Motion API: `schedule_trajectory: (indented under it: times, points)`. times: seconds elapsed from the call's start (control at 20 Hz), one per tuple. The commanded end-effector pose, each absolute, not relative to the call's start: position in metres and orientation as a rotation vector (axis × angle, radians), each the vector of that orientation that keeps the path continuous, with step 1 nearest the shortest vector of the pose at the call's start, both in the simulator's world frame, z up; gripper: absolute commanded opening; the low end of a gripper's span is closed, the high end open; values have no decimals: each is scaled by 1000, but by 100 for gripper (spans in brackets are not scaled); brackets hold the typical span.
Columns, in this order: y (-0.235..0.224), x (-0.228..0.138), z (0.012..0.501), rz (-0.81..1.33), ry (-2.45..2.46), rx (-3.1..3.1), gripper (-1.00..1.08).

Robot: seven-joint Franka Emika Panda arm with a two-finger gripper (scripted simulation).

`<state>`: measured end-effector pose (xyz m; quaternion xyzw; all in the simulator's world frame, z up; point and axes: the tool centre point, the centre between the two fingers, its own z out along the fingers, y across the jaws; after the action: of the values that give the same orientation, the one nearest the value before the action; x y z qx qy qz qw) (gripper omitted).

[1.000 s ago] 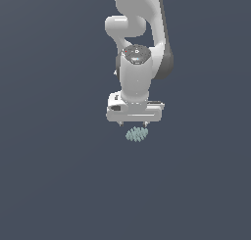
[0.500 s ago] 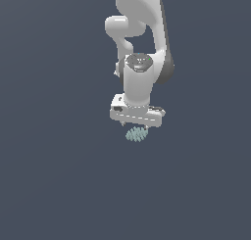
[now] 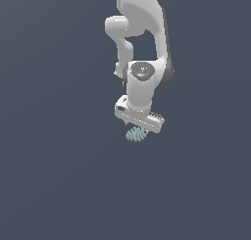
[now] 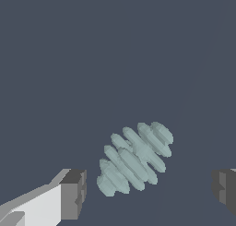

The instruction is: Pick up the object and move it to a goal position.

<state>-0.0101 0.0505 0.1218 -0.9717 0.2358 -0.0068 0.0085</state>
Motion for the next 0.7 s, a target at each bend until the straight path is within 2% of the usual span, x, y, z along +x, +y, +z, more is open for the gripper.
schedule_trajectory:
  times: [0.0, 0.65]
  points:
    - [53, -13, 115, -16, 839, -3012, 100]
    - [60, -27, 88, -1, 1214, -2894, 100]
